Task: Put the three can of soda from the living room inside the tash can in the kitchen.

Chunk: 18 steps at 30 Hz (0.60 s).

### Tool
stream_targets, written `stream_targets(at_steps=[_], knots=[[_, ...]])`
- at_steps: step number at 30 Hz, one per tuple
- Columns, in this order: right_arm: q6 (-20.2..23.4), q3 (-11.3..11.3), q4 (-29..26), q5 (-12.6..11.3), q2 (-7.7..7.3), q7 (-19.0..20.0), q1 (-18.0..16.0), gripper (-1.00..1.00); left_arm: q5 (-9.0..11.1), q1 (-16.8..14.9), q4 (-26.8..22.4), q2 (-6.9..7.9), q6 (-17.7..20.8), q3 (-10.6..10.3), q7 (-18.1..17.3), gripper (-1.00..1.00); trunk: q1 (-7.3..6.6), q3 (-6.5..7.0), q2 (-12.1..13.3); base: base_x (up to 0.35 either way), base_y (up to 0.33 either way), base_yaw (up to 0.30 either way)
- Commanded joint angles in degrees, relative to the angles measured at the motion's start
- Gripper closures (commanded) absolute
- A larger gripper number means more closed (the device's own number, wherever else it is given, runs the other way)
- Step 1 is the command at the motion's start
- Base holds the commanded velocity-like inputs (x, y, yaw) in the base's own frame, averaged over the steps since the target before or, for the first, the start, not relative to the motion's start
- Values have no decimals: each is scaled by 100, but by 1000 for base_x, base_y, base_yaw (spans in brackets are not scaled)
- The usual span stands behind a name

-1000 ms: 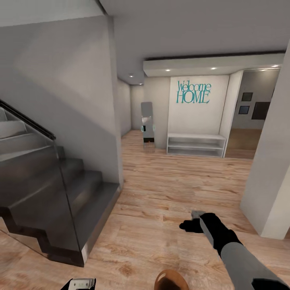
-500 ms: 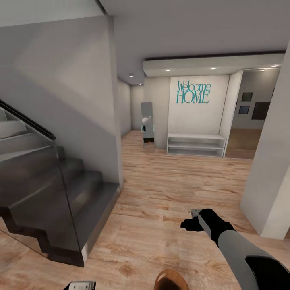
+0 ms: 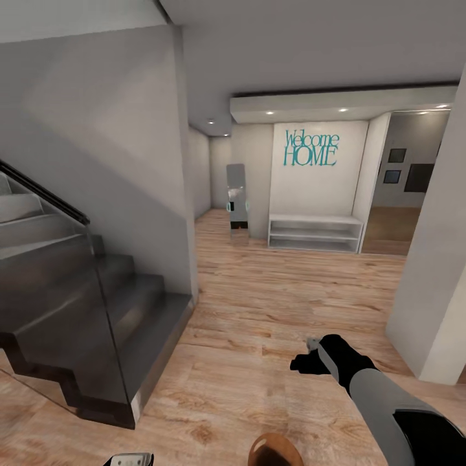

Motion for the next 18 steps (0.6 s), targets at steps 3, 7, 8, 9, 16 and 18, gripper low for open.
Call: stream_targets(at_steps=[3,7,8,9,16,18], knots=[[14,0,-1,0,2,6,0,-100,-4,0,1,-1,10,0,-1,-100,44,-36,-80,0,0,0],[1,8,-1,0,31,-6,-1,-100,-22,-7,4,-2,47,-7,-1,-100,132,-108,-241,0,0,0],[-1,12,-1,0,34,-8,-1,-100,-24,-7,5,-2,49,-7,-1,-100,154,-126,-281,0,0,0],[-3,15,-1,0,37,-9,-1,-100,-25,-8,6,-2,49,-7,-1,-100,176,-144,-321,0,0,0],[-25,45,-1,1,52,-21,-1,-100,-30,-9,9,-2,53,-16,-14,-100,329,-269,-602,0,0,0],[-27,48,-1,1,53,-22,-1,-100,-30,-9,9,-2,52,-18,-19,-100,373,-305,-682,0,0,0]])
